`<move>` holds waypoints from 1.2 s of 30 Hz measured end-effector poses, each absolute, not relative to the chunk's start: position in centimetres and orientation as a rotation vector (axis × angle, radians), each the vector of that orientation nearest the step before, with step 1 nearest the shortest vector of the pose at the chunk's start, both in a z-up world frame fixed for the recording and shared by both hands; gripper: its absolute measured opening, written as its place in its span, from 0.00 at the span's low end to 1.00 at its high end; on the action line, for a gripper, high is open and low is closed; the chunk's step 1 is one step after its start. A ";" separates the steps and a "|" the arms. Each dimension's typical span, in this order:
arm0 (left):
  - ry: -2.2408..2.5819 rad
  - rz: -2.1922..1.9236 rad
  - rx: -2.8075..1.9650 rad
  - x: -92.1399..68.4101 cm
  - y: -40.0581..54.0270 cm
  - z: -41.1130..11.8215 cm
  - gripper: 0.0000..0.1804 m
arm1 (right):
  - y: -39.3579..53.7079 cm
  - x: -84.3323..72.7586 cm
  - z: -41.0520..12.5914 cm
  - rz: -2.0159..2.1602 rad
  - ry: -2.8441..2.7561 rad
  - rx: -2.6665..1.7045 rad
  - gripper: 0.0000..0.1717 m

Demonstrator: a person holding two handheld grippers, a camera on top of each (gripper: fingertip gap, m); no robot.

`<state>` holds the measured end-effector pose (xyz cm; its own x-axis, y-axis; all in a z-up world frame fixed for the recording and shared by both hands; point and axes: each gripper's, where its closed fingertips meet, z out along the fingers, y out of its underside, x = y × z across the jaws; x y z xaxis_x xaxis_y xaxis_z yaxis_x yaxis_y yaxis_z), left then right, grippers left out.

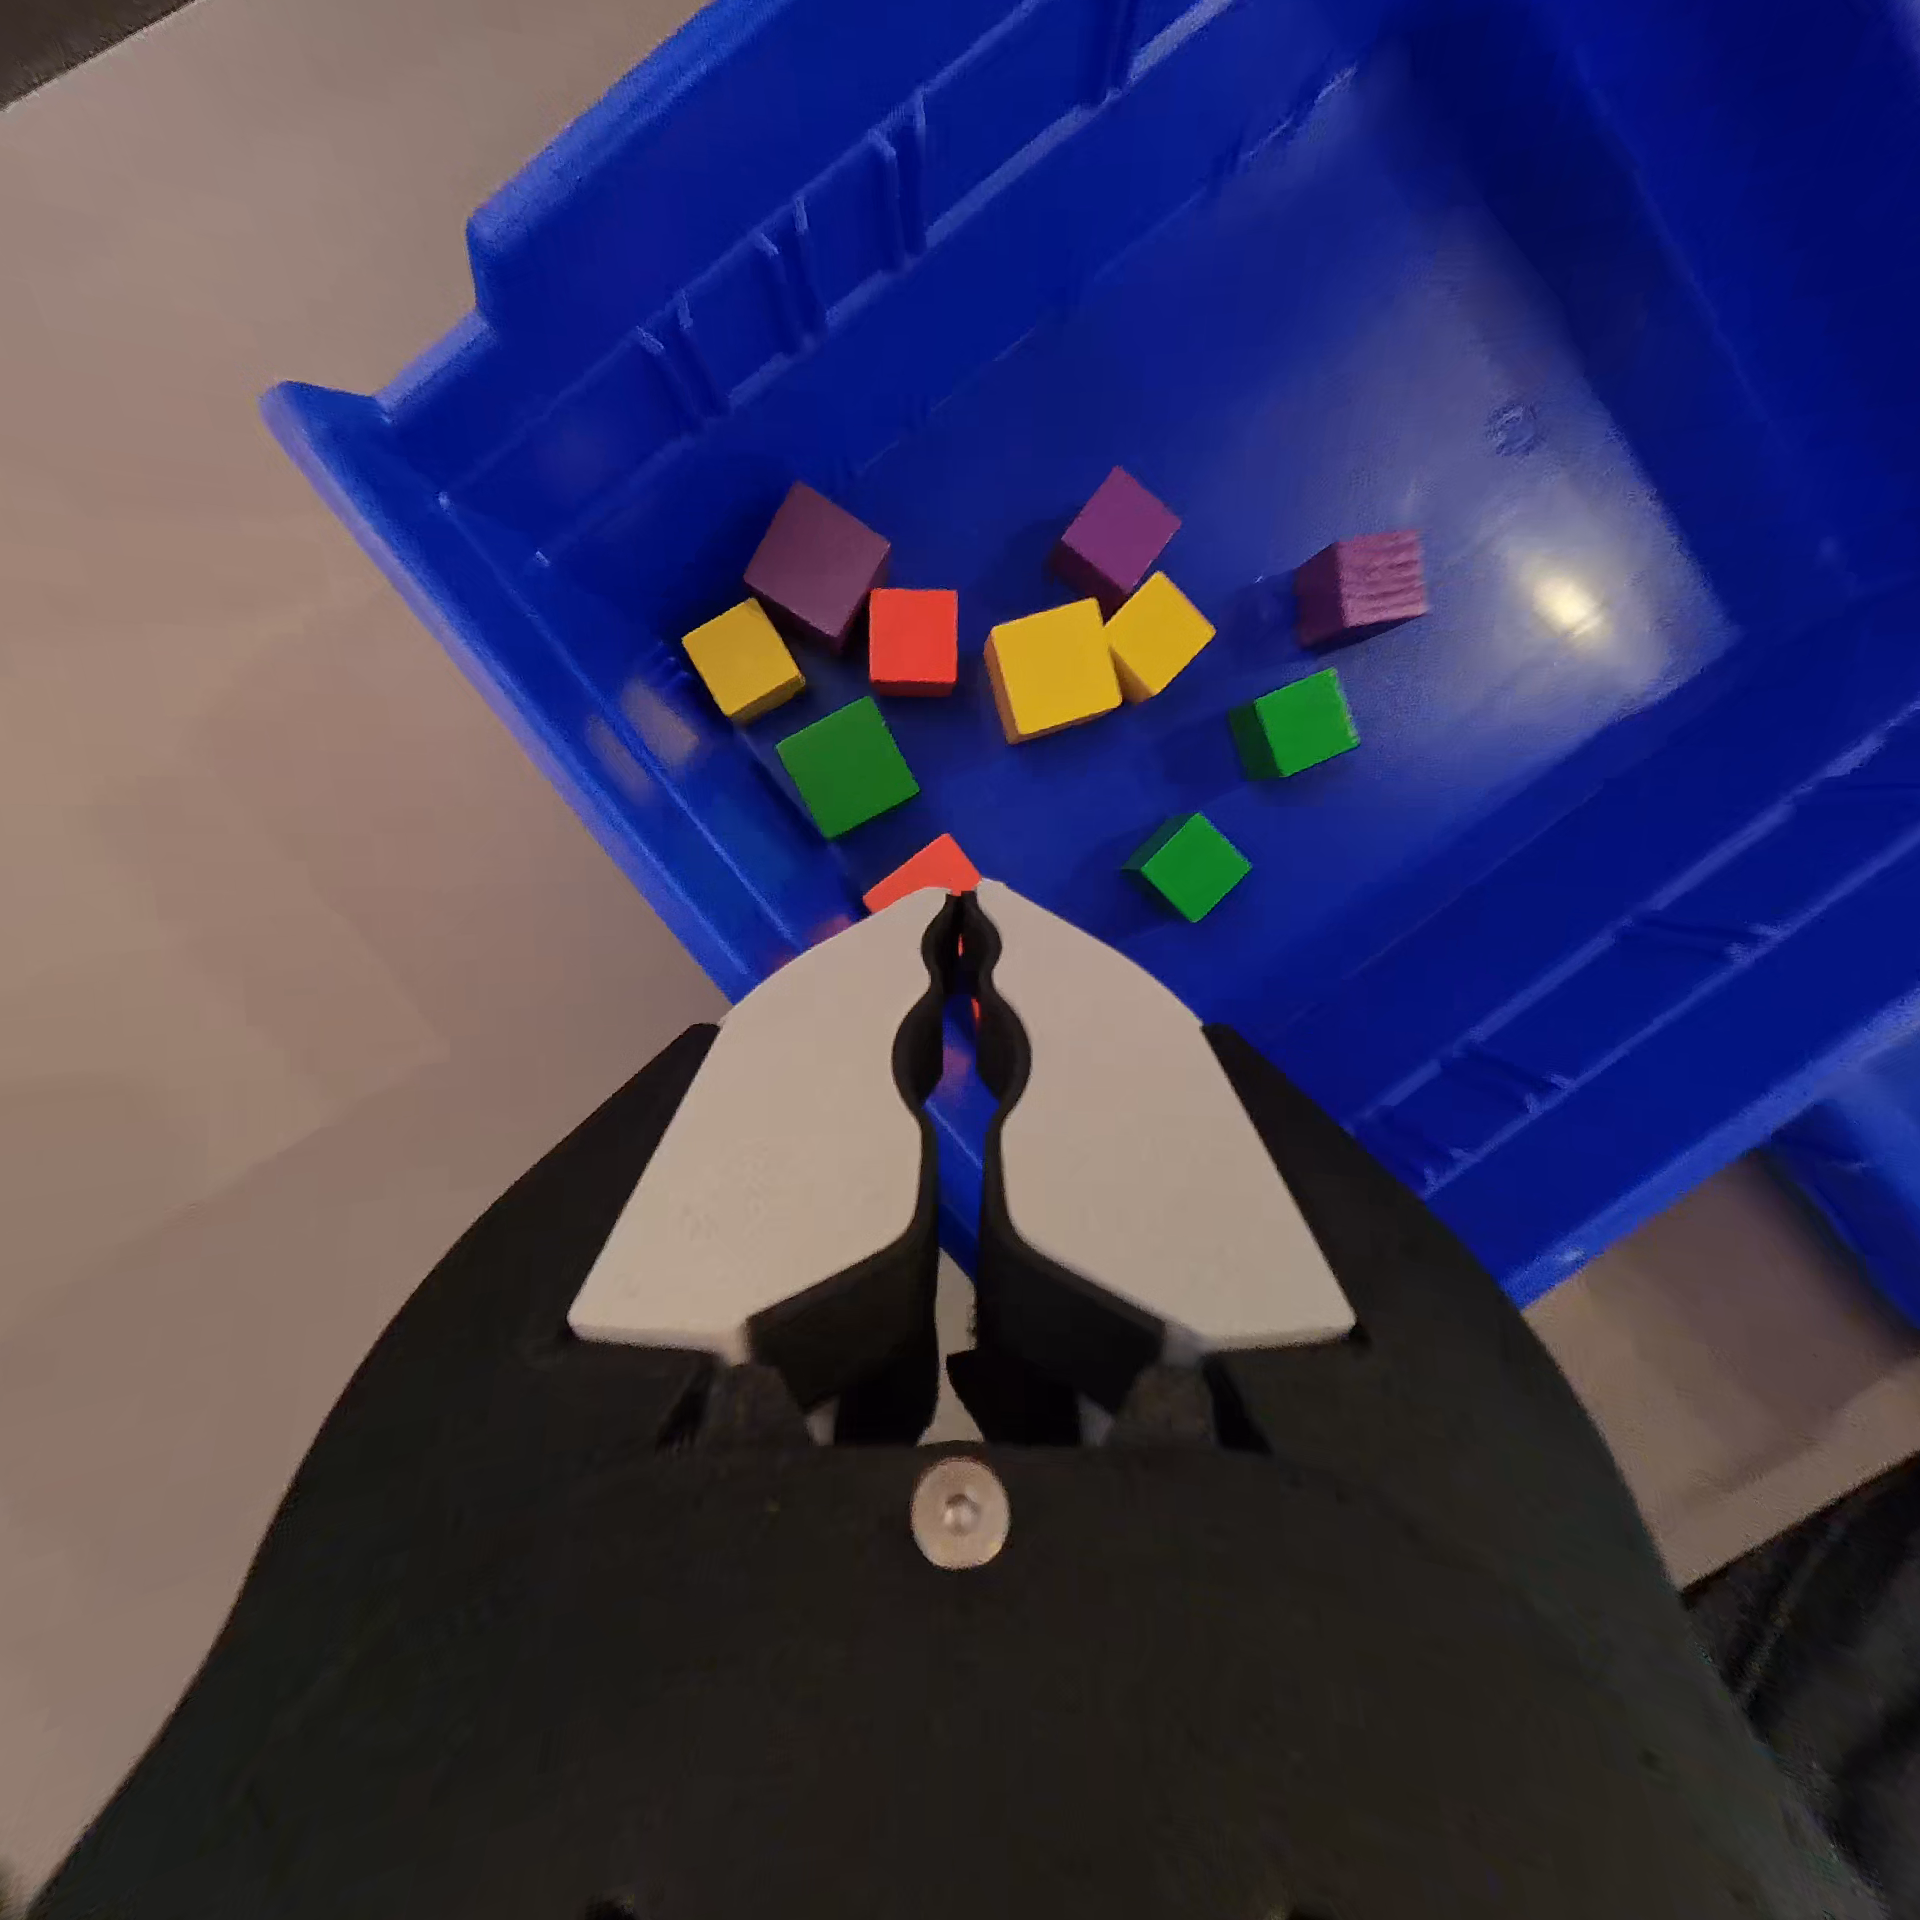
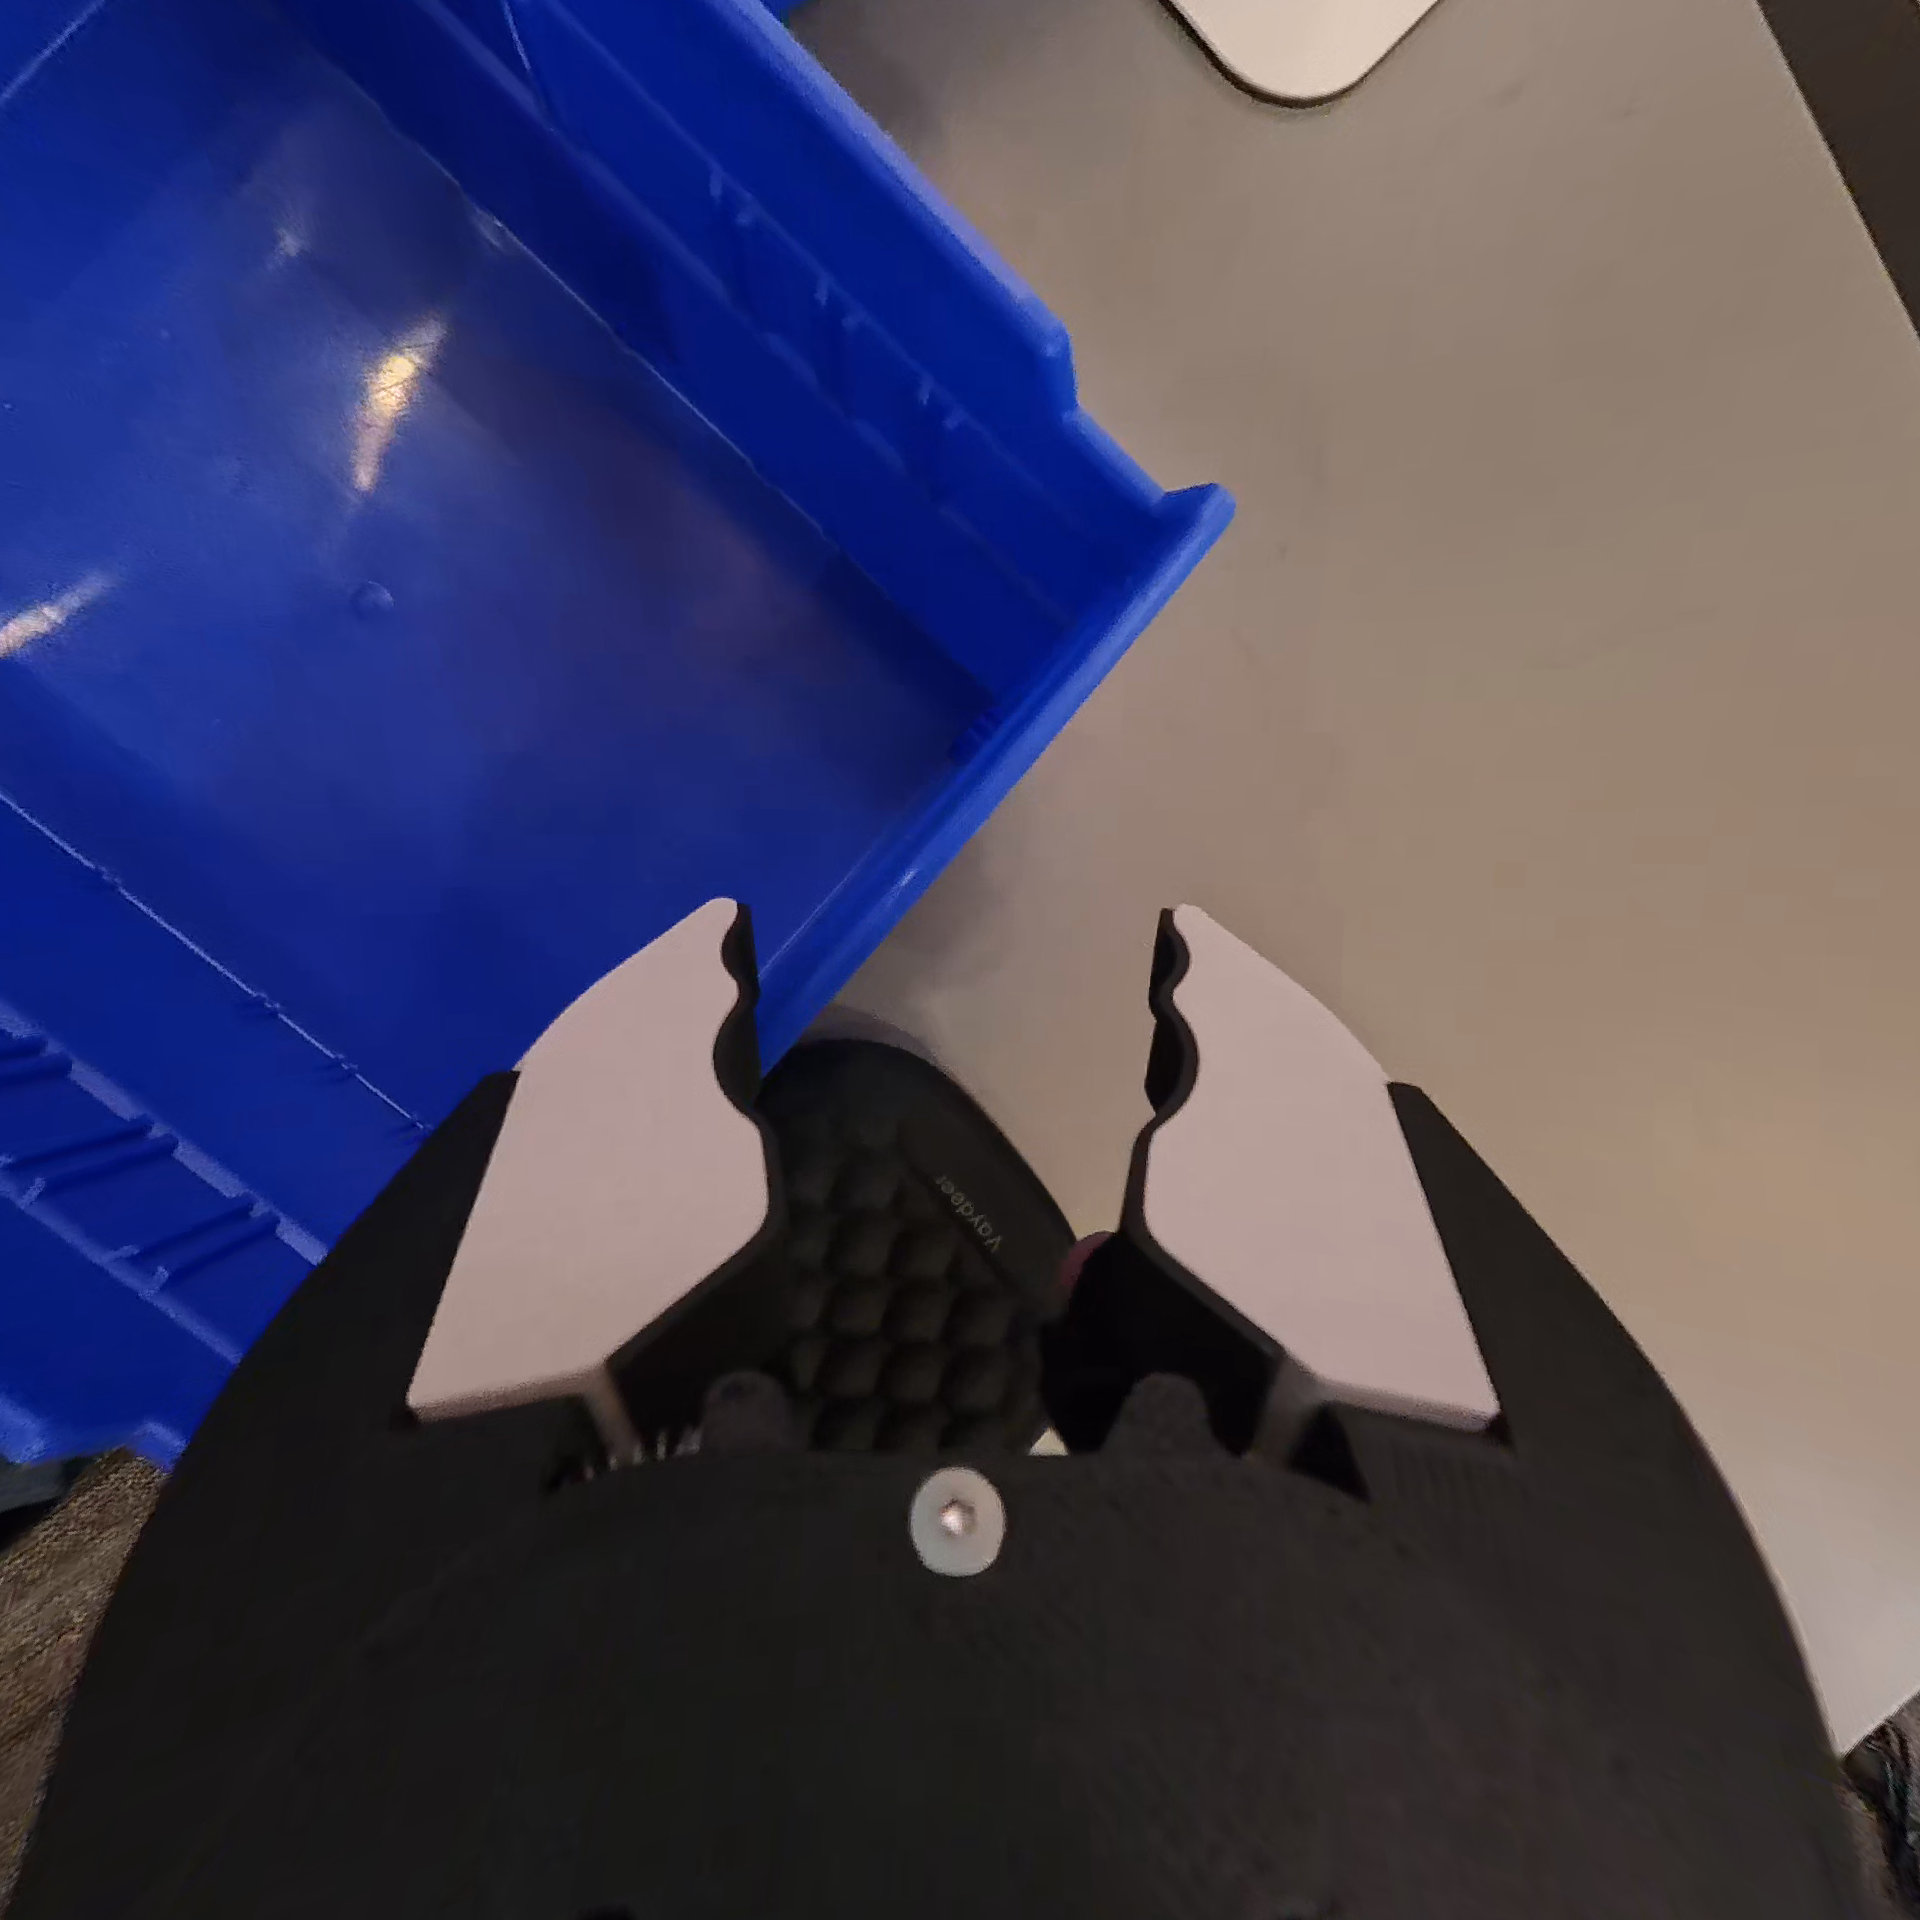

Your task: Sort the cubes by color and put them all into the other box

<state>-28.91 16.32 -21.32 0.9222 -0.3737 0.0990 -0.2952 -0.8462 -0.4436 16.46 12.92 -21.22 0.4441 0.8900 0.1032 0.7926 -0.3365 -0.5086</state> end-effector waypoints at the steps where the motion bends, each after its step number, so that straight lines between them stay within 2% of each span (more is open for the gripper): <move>1: 0.512 -0.201 -2.675 -29.4 16.3 -21.5 0.00 | 13.1 16.5 -21.2 0.260 -1.416 -2.205 0.42; 15: 0.855 0.202 -2.820 -37.6 17.7 -22.6 0.00 | 19.7 17.4 -20.9 0.073 -1.474 -2.178 0.40; 25: 1.051 0.304 -2.864 -42.5 20.2 -22.9 0.00 | 26.3 18.9 -20.8 -0.083 -1.588 -2.125 0.28; 30: 1.263 0.493 -2.797 -44.3 22.2 -23.3 0.00 | 29.8 20.1 -20.8 -0.184 -1.656 -2.066 0.23; 31: 1.258 0.512 -2.801 -44.6 22.6 -23.3 0.01 | 30.5 20.3 -20.7 -0.210 -1.666 -2.049 0.23; 33: 1.197 0.519 -2.790 -45.2 23.6 -22.9 0.01 | 31.6 20.9 -20.2 -0.238 -1.615 -2.064 0.29; 36: 0.964 0.422 -2.735 -44.8 24.4 -19.7 0.00 | 30.7 20.3 -17.7 -0.176 -1.515 -2.039 0.32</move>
